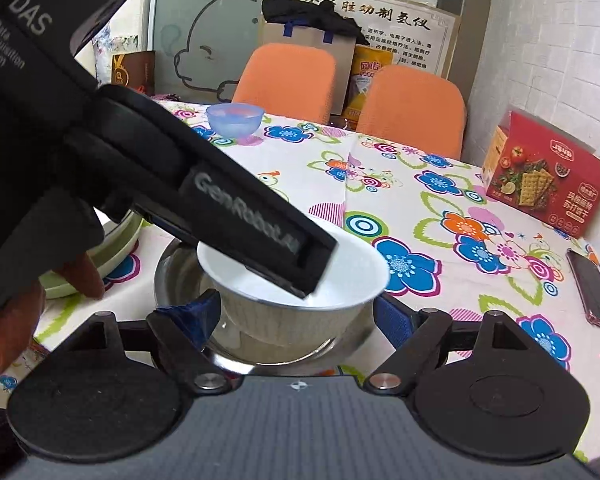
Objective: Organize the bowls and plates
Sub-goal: 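Lower the white bowl into the steel bowl and open both grippers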
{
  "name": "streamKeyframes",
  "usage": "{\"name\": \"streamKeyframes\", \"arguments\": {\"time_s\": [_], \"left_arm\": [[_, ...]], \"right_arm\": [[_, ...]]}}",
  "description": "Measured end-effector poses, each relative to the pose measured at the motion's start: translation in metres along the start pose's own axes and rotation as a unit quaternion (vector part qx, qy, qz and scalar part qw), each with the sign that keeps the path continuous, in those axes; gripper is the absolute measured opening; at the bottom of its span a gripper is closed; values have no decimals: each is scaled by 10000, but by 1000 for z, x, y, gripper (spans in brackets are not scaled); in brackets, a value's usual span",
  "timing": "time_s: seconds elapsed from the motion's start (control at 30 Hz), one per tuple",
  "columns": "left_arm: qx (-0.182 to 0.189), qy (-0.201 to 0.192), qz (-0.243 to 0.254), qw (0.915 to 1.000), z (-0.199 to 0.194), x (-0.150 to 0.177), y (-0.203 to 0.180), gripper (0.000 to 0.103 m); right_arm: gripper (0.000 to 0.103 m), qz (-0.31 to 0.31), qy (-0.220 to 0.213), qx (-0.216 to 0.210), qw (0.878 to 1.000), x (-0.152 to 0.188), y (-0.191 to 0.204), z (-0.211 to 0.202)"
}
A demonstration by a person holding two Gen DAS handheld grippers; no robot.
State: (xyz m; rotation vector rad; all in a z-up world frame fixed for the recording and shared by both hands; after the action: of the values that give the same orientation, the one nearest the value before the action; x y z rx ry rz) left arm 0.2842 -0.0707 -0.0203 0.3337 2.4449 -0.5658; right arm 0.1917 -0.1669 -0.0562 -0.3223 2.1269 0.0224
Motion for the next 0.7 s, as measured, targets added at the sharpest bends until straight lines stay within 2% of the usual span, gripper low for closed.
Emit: {"name": "streamKeyframes", "arguments": {"time_s": [0.13,0.27,0.53,0.7], "left_arm": [[-37,-188,-75,9998,-14,-3,2,95],[-142,-402,-93,9990,-26,-8,5,96],[-569,-572,4,9967,-38,-18,20,98],[-790,-632,-11,9949,-46,-25,43,98]], "right_arm": [[70,117,-136,85,9998,4,-8,-19],[70,426,-249,26,9988,9,-20,-33],[71,893,-192,-154,9957,8,-34,-24],[71,795,-163,-299,9963,-8,-32,-11]]}}
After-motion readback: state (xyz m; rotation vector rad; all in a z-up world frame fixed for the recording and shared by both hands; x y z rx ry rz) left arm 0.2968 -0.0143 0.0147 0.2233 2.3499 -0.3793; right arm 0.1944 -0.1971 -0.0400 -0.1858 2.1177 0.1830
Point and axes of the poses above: each gripper's, at about its wrist camera, not at the fingertips, and z roughly the way its jaws point, y to its left, x to its underside, the point moved 1 cm from there along z, roughly the way its jaws point, and after that the axes turned 4 degrees about x, right-handed, at the moved point
